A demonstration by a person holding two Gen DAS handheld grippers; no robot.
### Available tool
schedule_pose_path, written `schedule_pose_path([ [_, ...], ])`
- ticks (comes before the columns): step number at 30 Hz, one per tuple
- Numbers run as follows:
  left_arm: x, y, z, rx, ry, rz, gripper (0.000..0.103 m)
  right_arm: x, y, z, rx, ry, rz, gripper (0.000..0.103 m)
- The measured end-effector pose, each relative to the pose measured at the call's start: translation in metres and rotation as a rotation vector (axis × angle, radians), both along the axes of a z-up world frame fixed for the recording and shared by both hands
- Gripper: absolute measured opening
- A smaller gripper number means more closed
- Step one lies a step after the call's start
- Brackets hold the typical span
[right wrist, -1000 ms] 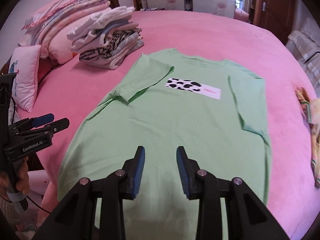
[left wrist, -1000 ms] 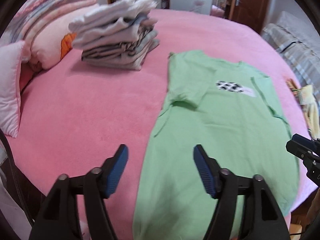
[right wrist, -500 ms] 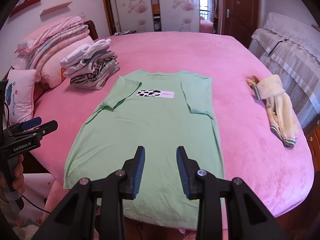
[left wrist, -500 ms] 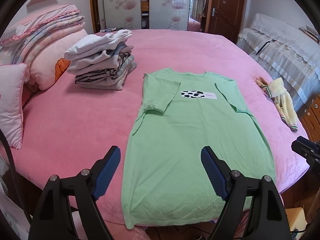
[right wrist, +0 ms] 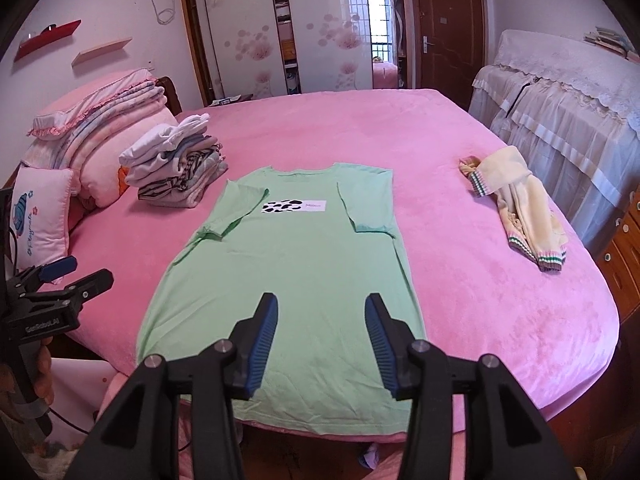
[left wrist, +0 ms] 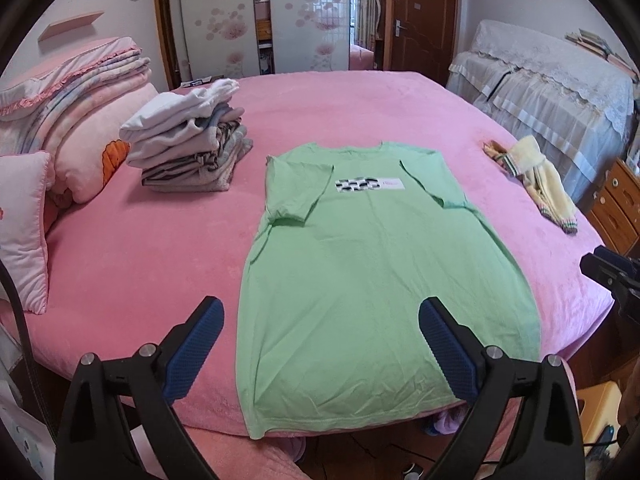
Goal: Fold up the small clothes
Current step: 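Move both grippers over the green shirt toward its hem, then grasp the shirt hem with the left gripper while the right gripper grasps it too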
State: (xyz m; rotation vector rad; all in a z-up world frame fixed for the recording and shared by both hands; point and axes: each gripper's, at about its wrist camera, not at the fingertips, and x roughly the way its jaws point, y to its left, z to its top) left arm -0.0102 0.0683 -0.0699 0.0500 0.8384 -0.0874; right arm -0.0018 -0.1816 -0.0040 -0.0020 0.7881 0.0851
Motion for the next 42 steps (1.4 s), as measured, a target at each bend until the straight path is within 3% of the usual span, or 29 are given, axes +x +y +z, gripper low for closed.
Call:
schedule_pose_path([
  [6, 0.001, 0.014, -0.046, -0.003, 0.096, 0.009, 0.098, 0.003, -0.009, -0.05, -0.1, 0.064, -0.018, 0.046],
  [15, 0.003, 0.057, -0.118, -0.059, 0.193, 0.077, 0.097, -0.006, -0.05, -0.109, -0.097, 0.174, -0.033, 0.046],
  [25, -0.003, 0.098, -0.159, -0.022, 0.297, 0.091, 0.097, -0.008, -0.105, -0.151, -0.036, 0.308, -0.051, 0.045],
  [29, 0.0, 0.108, -0.177, -0.057, 0.345, 0.072, 0.093, -0.004, -0.119, -0.165, 0.026, 0.351, -0.036, 0.045],
  [34, 0.006, 0.114, -0.192, -0.107, 0.384, 0.042, 0.09, -0.001, -0.123, -0.186, 0.029, 0.409, -0.005, 0.044],
  [42, 0.006, 0.127, -0.205, -0.169, 0.404, 0.019, 0.085, 0.001, -0.13, -0.206, 0.09, 0.461, 0.02, 0.026],
])
